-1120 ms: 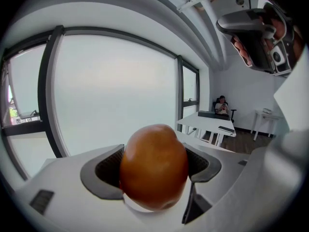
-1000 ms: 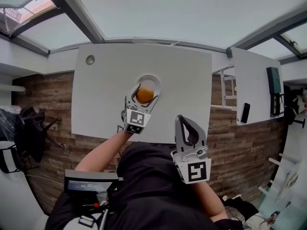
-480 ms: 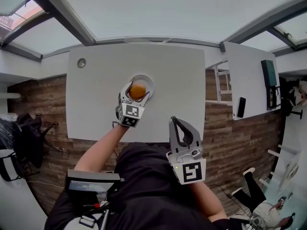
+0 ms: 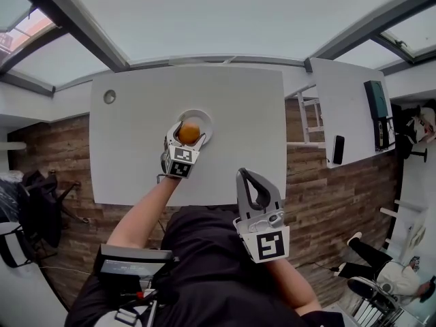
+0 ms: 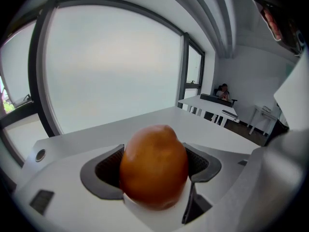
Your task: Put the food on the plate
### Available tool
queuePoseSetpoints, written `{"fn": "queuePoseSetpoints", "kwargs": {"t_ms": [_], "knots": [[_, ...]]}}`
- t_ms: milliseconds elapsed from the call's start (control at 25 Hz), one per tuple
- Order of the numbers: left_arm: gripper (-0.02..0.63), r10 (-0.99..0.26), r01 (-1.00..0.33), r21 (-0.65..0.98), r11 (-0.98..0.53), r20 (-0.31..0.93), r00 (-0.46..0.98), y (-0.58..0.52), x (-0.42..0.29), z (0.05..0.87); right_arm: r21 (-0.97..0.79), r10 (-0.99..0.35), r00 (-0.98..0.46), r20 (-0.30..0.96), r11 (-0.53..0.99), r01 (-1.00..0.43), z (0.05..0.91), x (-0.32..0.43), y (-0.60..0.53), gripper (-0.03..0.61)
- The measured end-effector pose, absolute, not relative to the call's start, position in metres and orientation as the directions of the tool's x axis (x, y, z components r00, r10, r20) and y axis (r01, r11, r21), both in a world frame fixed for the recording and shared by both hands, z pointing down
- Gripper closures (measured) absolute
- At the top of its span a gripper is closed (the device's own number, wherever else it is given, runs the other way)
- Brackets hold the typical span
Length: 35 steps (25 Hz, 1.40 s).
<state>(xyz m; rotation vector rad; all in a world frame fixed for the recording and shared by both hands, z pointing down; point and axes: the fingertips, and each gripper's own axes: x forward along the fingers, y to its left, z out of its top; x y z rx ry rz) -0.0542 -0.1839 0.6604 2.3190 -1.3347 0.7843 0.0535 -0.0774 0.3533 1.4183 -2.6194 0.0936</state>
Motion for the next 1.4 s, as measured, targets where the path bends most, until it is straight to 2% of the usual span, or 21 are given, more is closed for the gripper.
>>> {"fn": "queuePoseSetpoints", "kwargs": {"t_ms": [320, 1040, 1200, 1400], "knots": [[0.262, -0.651, -0.907, 0.079, -0.413, 0.670, 0.355, -0.182, -0.070, 0.683, 0.011, -0.826, -0.539, 0.167, 0.548, -0.836, 0.354, 0.051, -0.073, 0.572], [0.262, -0.595, -0.886, 0.066, -0.459, 0.718, 0.362, -0.184, -0.061, 0.707, 0.032, -0.836, -0.514, 0.193, 0.528, -0.848, 0.357, 0.064, -0.064, 0.572], [0.262, -0.566, -0.875, 0.105, -0.473, 0.725, 0.392, -0.182, -0.056, 0.708, 0.030, -0.842, -0.500, 0.202, 0.516, -0.856, 0.359, 0.072, -0.065, 0.572], [0.262, -0.579, -0.883, 0.092, -0.461, 0.723, 0.377, -0.187, -0.064, 0.711, 0.010, -0.850, -0.486, 0.204, 0.498, -0.867, 0.361, 0.076, -0.068, 0.572]]}}
